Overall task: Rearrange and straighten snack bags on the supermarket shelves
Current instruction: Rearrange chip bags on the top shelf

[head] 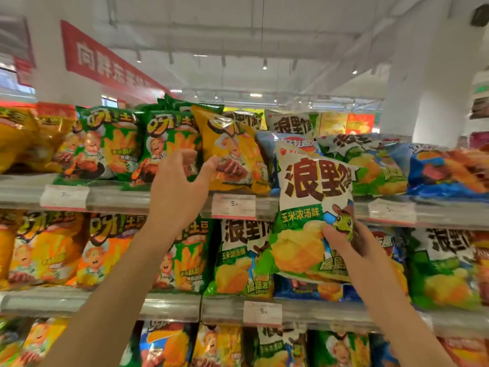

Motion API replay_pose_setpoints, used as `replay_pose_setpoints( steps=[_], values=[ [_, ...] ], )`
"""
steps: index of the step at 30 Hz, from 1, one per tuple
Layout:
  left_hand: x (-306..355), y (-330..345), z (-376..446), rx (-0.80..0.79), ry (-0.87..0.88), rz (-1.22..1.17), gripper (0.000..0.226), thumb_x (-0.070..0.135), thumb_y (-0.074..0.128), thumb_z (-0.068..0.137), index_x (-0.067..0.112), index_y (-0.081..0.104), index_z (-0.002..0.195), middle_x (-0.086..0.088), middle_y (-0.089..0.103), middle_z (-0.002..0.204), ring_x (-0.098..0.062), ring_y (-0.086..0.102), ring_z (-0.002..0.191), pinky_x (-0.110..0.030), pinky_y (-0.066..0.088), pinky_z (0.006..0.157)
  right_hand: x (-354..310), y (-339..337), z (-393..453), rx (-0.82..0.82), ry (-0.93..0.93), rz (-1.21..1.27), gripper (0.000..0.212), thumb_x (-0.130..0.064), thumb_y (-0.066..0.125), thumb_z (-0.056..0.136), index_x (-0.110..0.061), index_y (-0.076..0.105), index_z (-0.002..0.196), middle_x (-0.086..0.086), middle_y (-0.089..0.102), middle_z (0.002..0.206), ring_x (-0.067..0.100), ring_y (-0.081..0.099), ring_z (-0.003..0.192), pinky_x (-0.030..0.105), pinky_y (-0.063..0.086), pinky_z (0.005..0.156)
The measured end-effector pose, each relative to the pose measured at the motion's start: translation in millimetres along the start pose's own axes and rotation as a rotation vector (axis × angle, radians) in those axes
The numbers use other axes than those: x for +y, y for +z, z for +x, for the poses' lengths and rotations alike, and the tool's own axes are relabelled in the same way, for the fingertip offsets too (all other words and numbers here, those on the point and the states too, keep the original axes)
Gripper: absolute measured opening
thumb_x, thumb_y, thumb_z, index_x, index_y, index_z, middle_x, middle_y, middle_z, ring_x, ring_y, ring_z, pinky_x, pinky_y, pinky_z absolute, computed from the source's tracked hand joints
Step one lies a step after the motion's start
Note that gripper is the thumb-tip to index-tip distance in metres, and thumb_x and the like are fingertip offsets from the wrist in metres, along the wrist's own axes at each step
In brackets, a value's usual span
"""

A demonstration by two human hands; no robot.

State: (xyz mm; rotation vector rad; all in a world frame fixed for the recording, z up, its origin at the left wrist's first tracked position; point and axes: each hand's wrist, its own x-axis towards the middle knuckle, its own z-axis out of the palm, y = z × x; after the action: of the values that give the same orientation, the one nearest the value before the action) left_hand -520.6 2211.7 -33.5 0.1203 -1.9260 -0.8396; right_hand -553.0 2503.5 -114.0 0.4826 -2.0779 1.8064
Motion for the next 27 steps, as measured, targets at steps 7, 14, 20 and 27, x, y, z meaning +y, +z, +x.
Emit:
replay_pose_setpoints(
  steps=[7, 14, 20, 27],
  values=[
    [15, 24, 47, -0.178, 0.063, 0.434, 0.099, 0.090, 0.036, 0.083, 0.016, 0.037, 0.149, -0.007, 0.063, 0.129, -0.031, 0.062, 0.114, -0.037, 0.048, 0.078, -13, 5, 15, 0.010, -0.007, 0.076, 0.061, -0.086, 0.068, 0.063, -0.053, 0.064, 0.114, -0.027, 0.073, 0.106, -0.006, 0.070, 0.093, 0.026, 0.051, 0.078],
    [14, 32, 56, -0.152, 0.101, 0.507, 0.087, 0.080, 0.047, 0.087, 0.015, 0.043, 0.145, -0.008, 0.066, 0.123, -0.031, 0.064, 0.108, -0.038, 0.050, 0.072, -28, -6, 34, 0.023, -0.030, 0.050, 0.064, -0.088, 0.066, 0.061, -0.049, 0.068, 0.111, -0.021, 0.075, 0.107, 0.003, 0.072, 0.097, 0.032, 0.055, 0.085],
    [12, 32, 58, -0.100, 0.125, 0.301, 0.074, 0.067, 0.058, 0.090, 0.020, 0.046, 0.146, -0.005, 0.065, 0.128, -0.028, 0.063, 0.114, -0.042, 0.054, 0.087, -44, -12, 55, 0.048, -0.044, 0.051, 0.052, -0.079, 0.067, 0.068, -0.045, 0.069, 0.107, -0.022, 0.076, 0.103, 0.000, 0.074, 0.091, 0.031, 0.056, 0.082],
    [10, 1, 70, 0.014, 0.197, 0.106, 0.077, 0.067, 0.058, 0.091, 0.025, 0.040, 0.152, 0.001, 0.063, 0.138, -0.021, 0.061, 0.122, -0.039, 0.051, 0.100, -60, -8, 81, 0.076, -0.063, 0.045, 0.061, -0.080, 0.067, 0.070, -0.045, 0.062, 0.120, -0.025, 0.075, 0.098, -0.004, 0.072, 0.086, 0.028, 0.055, 0.078]
  ],
)
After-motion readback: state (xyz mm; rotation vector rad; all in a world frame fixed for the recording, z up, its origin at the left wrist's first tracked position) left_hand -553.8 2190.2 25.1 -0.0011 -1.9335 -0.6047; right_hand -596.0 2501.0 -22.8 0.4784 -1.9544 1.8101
